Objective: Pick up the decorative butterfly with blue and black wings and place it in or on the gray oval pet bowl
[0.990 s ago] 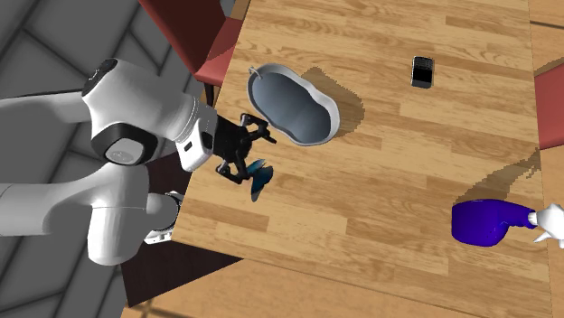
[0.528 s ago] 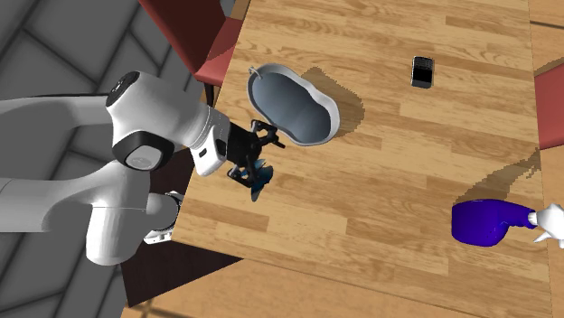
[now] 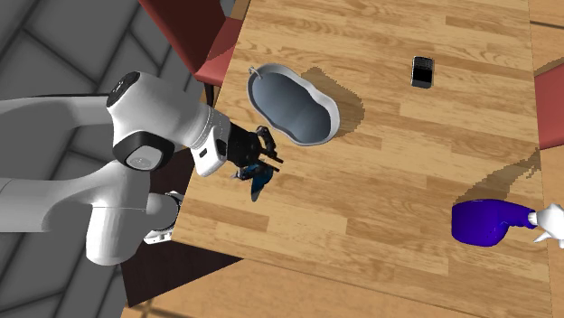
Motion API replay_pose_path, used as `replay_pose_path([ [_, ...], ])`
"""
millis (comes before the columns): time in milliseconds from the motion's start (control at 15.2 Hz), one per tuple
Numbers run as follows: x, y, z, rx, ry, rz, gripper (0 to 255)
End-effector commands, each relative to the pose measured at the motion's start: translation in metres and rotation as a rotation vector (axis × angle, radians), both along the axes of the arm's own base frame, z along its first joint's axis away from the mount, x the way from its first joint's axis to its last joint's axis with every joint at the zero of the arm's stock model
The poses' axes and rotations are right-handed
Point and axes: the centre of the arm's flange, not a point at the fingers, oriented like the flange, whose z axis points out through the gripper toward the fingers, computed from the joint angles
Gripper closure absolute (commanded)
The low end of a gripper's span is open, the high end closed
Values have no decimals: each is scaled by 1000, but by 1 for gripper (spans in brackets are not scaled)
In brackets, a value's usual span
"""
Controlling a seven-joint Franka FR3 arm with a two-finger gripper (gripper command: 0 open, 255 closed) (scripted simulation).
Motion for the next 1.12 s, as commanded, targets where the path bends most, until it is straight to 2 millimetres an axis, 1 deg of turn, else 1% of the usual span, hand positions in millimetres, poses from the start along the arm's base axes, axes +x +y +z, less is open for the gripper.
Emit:
replay_pose_path([
  [0,0,0,0,0,0,0,255],
  [396,0,0,0,0,0,0,255],
  [462,0,0,0,0,0,0,0],
  [660,-33,-6,10,-61,169,257,0],
  [858,-61,-19,27,-121,339,514,0],
  [990,-74,-29,38,-155,435,660,0],
  [1056,-71,-30,33,-155,435,660,0],
])
